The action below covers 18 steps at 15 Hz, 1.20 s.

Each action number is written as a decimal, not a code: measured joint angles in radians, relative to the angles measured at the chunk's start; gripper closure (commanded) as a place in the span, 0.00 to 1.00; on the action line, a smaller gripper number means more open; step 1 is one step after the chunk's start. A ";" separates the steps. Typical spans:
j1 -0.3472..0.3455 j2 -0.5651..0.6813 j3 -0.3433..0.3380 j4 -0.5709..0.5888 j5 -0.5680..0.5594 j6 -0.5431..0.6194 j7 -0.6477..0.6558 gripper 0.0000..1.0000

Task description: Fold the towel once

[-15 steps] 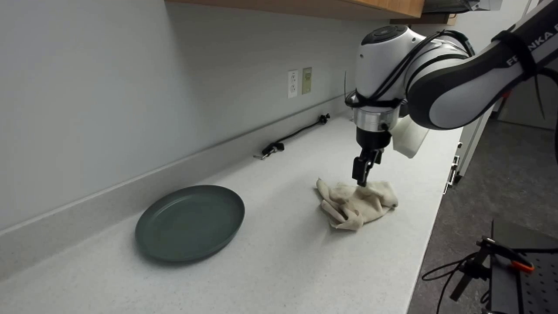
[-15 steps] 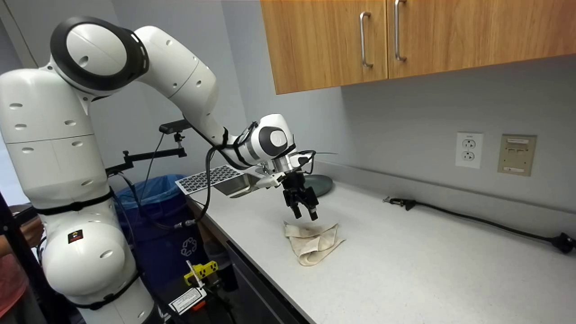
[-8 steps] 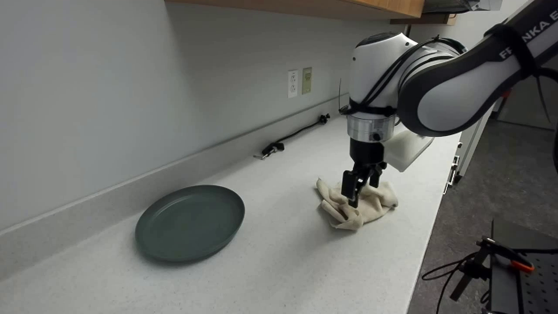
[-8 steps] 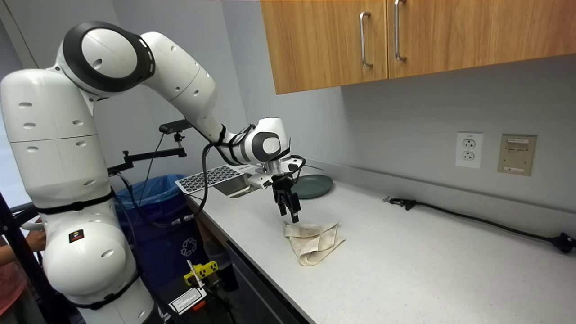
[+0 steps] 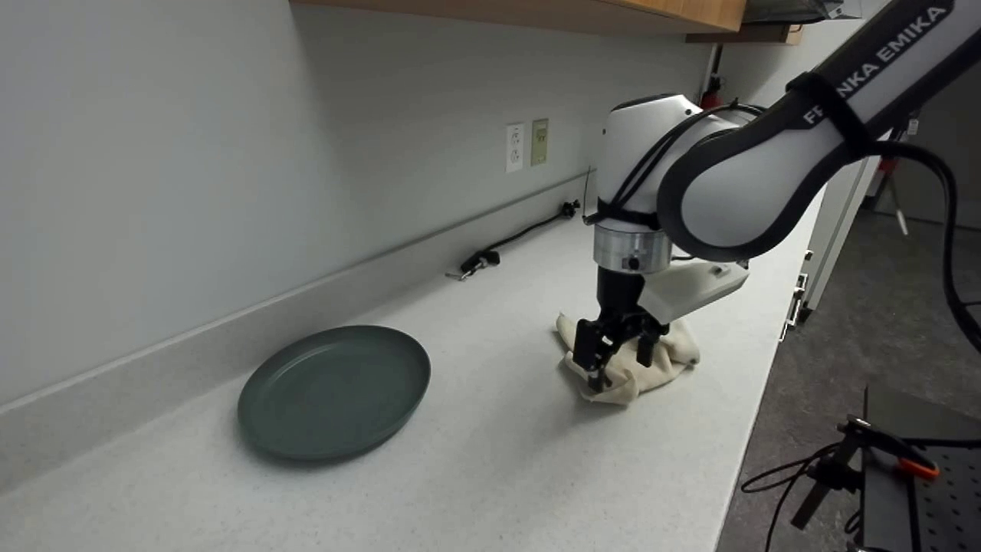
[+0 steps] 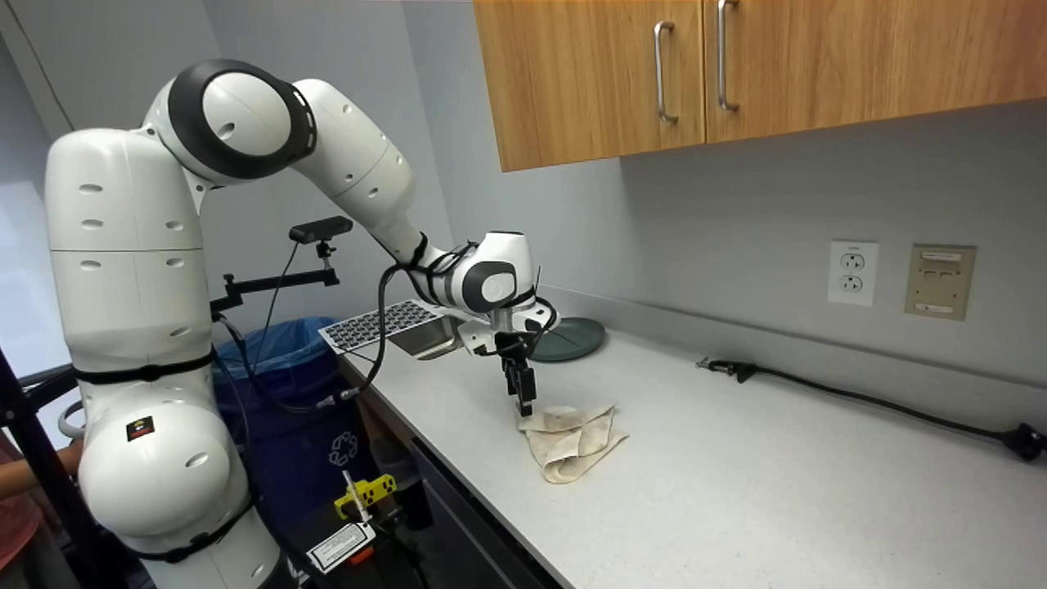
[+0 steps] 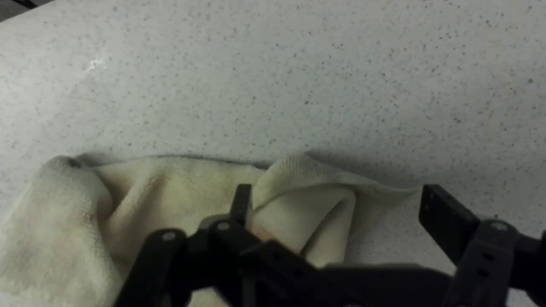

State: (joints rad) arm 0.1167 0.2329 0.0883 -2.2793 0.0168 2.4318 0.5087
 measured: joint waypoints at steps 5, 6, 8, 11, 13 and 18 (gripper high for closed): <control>0.000 0.062 -0.011 0.046 0.073 0.027 0.030 0.00; 0.000 0.069 -0.016 0.056 0.083 0.029 0.034 0.00; 0.000 0.077 -0.027 0.066 0.088 0.031 0.050 0.00; 0.000 0.085 -0.043 0.067 0.088 0.031 0.073 0.00; 0.001 0.089 -0.052 0.066 0.088 0.031 0.090 0.00; 0.002 0.101 -0.060 0.066 0.088 0.031 0.128 0.00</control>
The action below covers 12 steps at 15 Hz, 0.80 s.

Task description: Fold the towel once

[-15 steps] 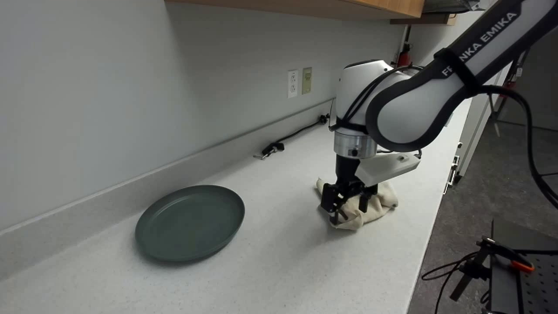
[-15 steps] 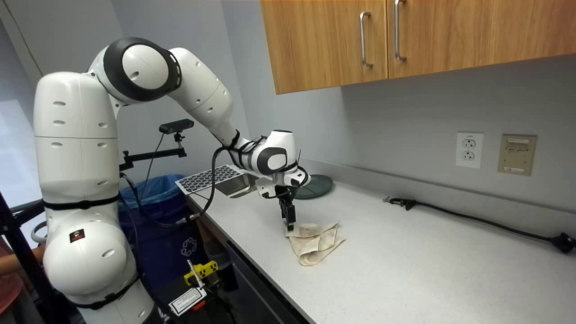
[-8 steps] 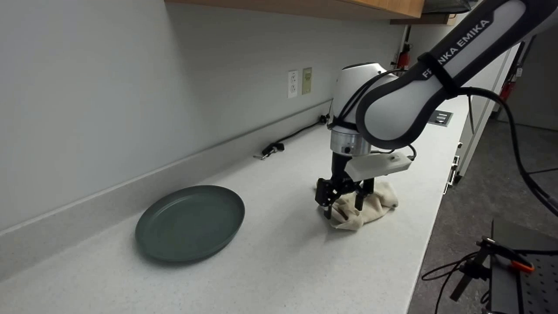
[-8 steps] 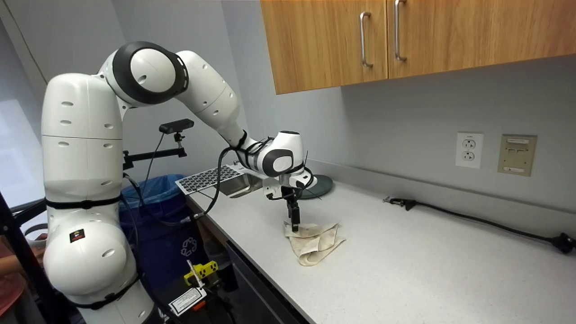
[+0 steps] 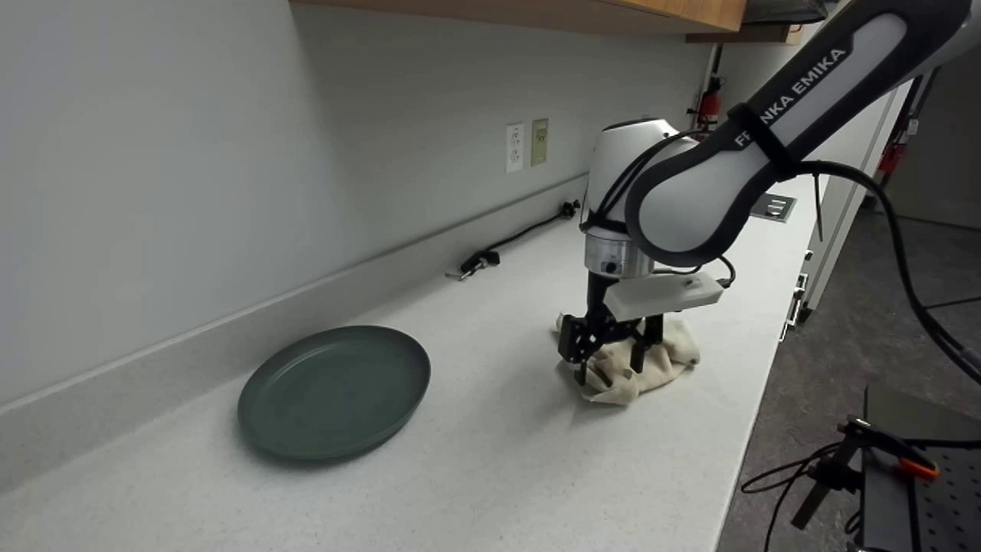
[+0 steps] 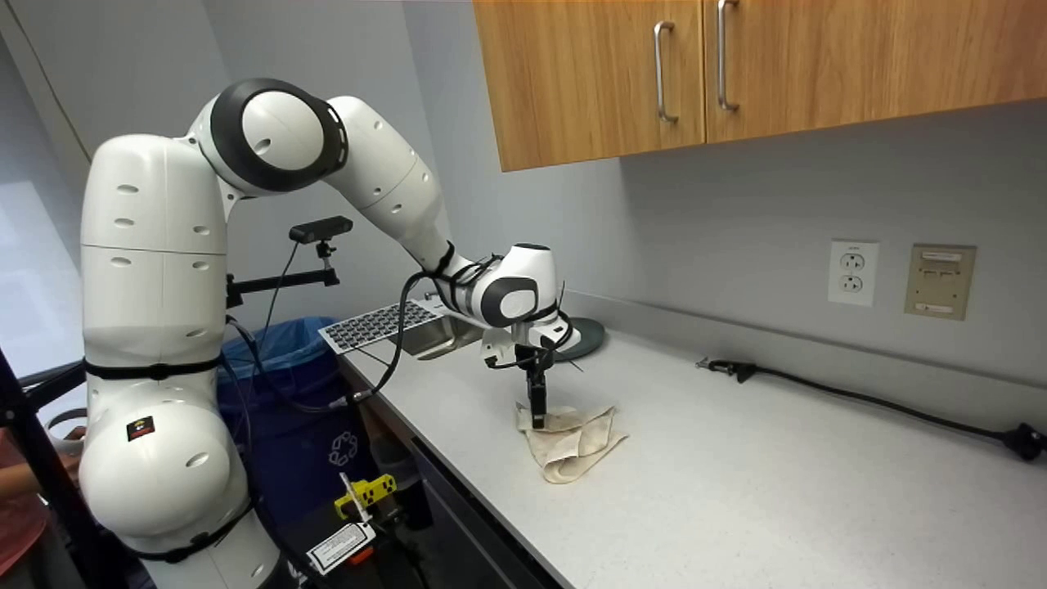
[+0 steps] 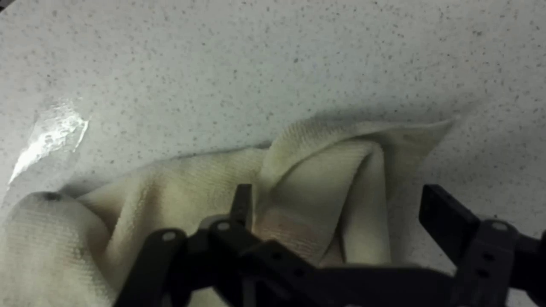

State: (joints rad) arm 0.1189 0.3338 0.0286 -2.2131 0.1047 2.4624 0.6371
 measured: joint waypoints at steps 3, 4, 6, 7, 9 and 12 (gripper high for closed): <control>0.004 0.005 0.000 -0.004 0.000 -0.002 0.022 0.26; 0.007 0.006 0.000 -0.007 0.000 -0.002 0.029 0.29; 0.012 0.007 0.000 -0.012 0.000 -0.002 0.040 0.43; 0.014 0.007 0.000 -0.014 0.000 -0.002 0.045 0.52; 0.016 0.007 0.000 -0.015 -0.004 -0.003 0.054 0.68; 0.019 0.007 -0.002 -0.016 -0.019 -0.005 0.069 0.90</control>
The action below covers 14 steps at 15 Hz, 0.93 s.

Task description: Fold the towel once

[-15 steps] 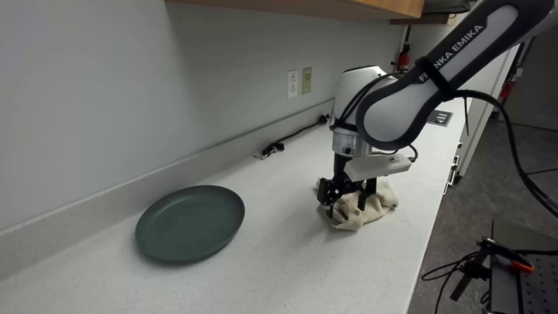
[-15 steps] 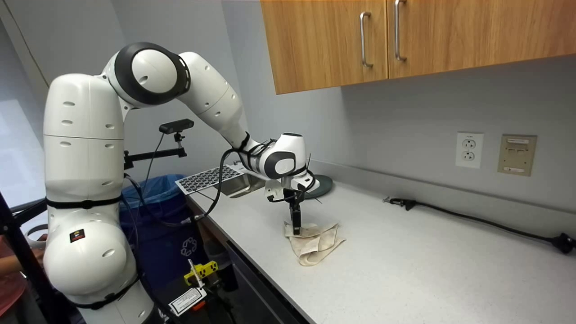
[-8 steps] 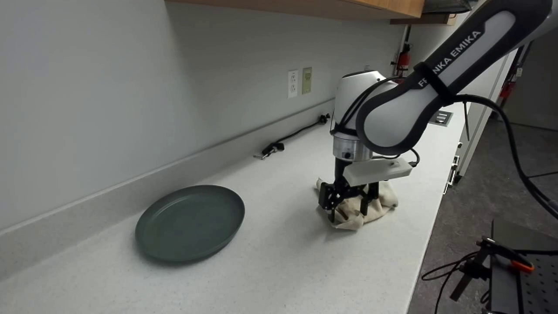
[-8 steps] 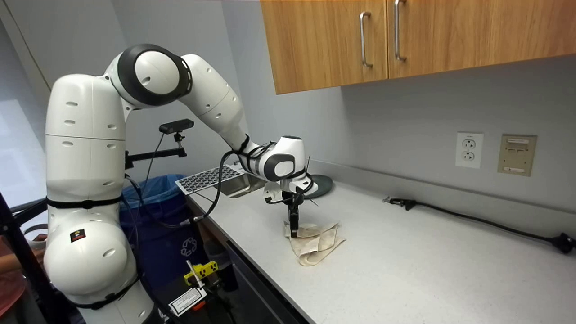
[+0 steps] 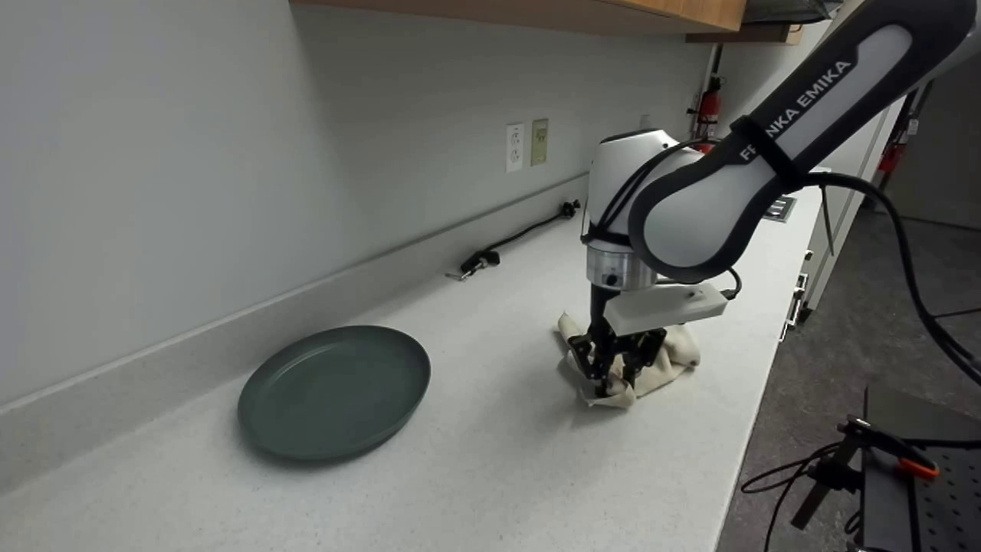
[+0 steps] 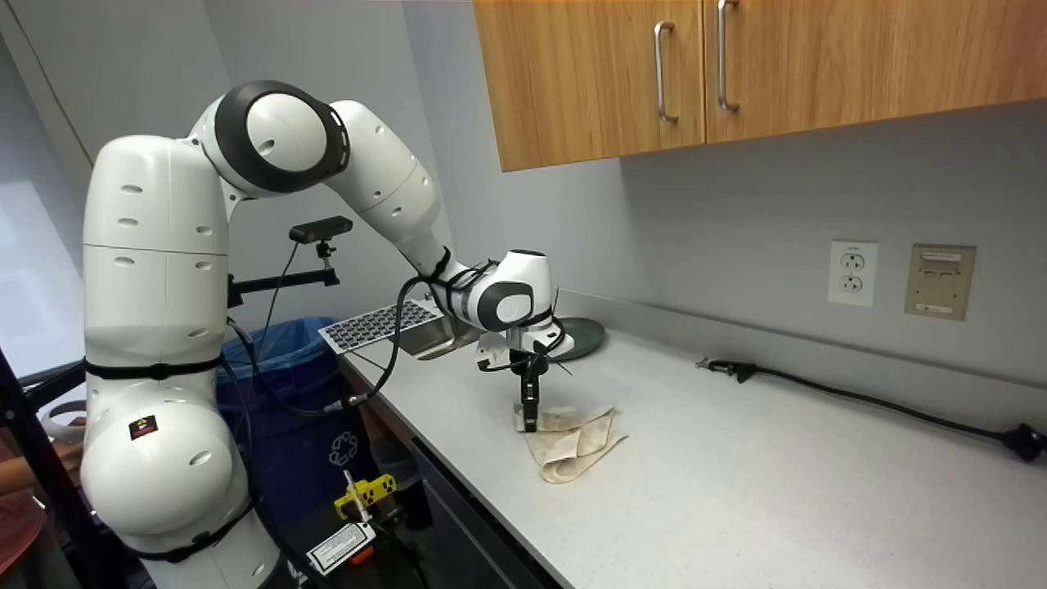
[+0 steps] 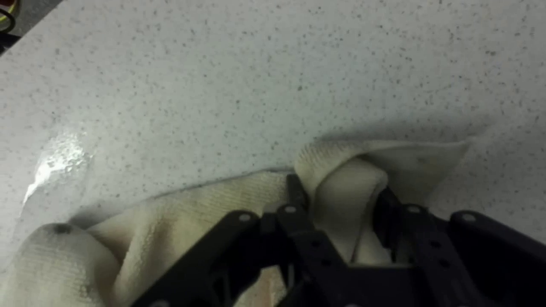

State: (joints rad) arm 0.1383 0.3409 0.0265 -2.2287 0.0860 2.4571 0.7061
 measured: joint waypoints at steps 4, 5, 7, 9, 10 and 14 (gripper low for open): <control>0.036 -0.003 -0.030 0.003 -0.119 -0.004 0.089 1.00; 0.057 -0.004 -0.045 0.008 -0.181 -0.017 0.130 0.98; 0.103 -0.006 -0.071 0.024 -0.314 -0.067 0.212 0.98; 0.134 -0.008 -0.076 0.045 -0.417 -0.130 0.269 0.67; 0.145 -0.008 -0.075 0.056 -0.453 -0.161 0.285 0.66; 0.163 -0.007 -0.058 0.085 -0.537 -0.249 0.306 0.38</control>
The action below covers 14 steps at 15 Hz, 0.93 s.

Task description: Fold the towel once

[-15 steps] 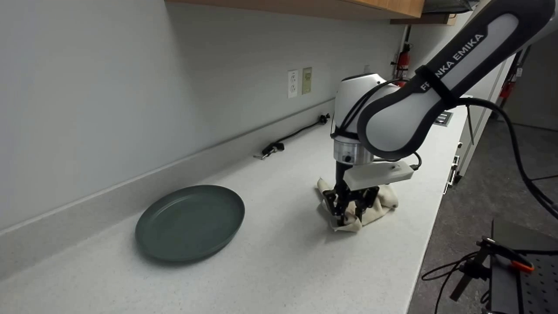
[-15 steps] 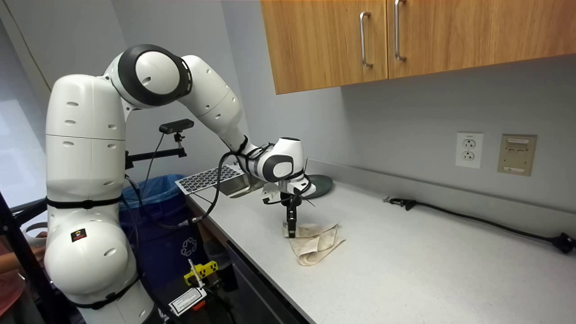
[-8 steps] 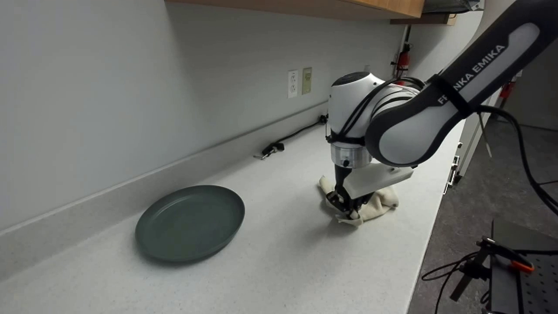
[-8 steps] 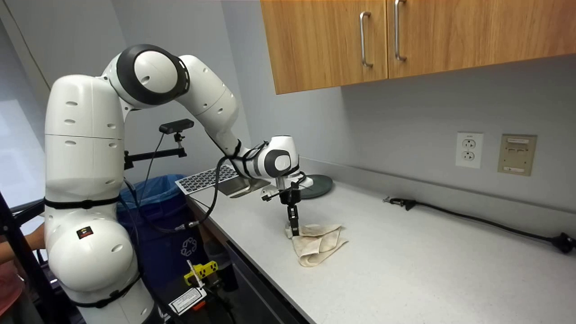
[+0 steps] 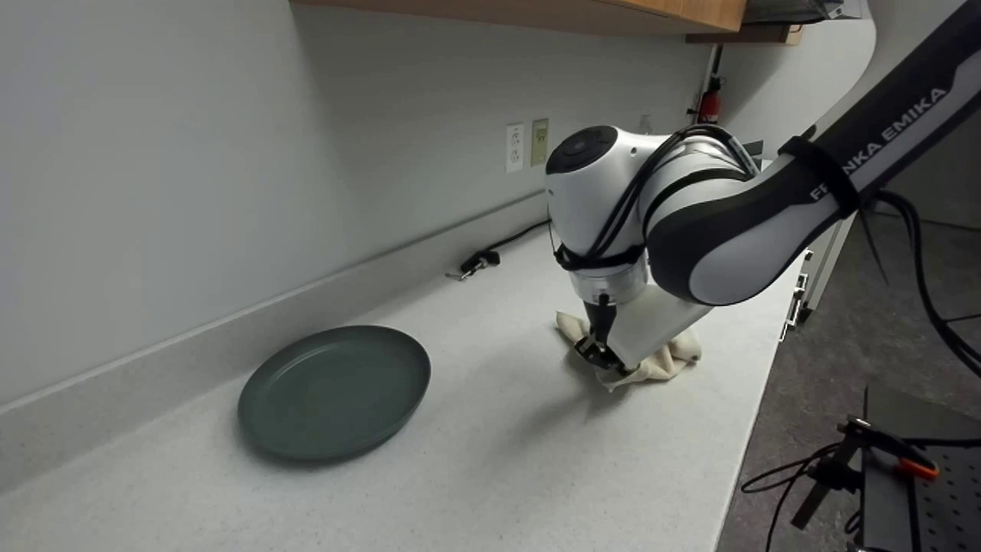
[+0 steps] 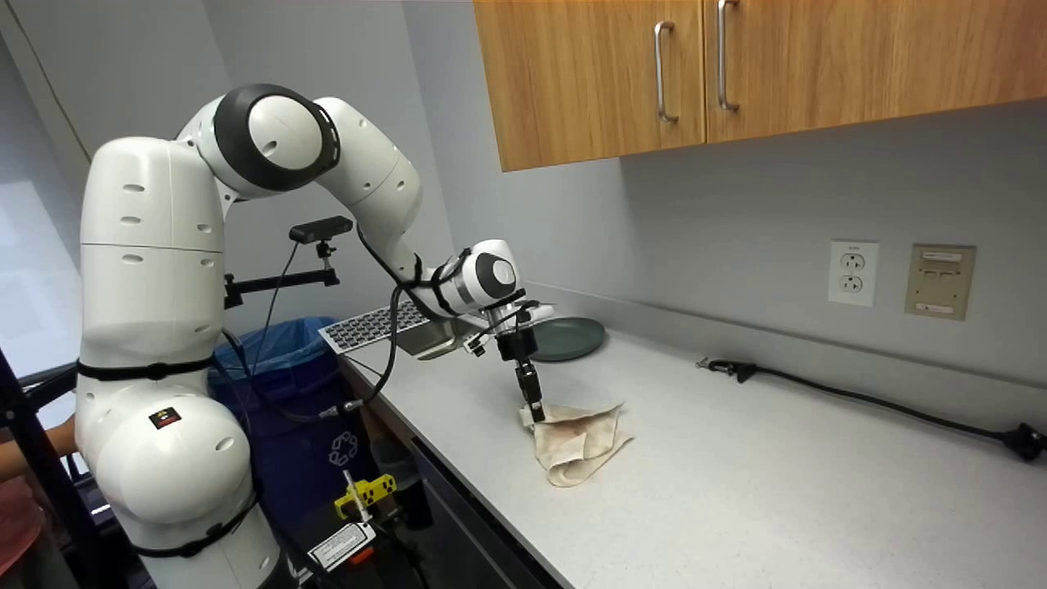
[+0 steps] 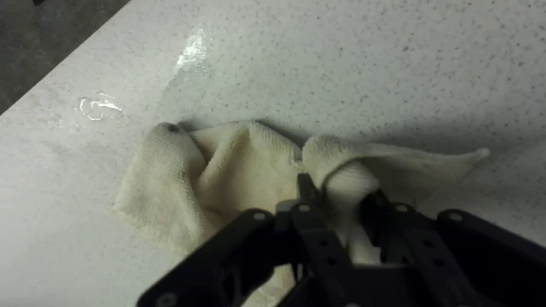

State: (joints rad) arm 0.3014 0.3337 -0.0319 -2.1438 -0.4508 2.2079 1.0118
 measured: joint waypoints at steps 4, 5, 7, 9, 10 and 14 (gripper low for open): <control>-0.002 -0.001 0.036 0.006 0.002 0.008 -0.047 0.08; -0.006 -0.002 0.050 0.006 0.020 0.021 -0.078 0.02; -0.012 -0.004 0.069 0.009 0.069 0.041 -0.141 0.00; -0.017 -0.004 0.078 0.016 0.124 0.042 -0.188 0.00; -0.018 -0.004 0.079 0.020 0.146 0.042 -0.208 0.00; -0.033 -0.004 0.078 0.026 0.198 0.055 -0.223 0.00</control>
State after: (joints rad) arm 0.2680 0.3301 0.0457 -2.1183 -0.2531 2.2630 0.7889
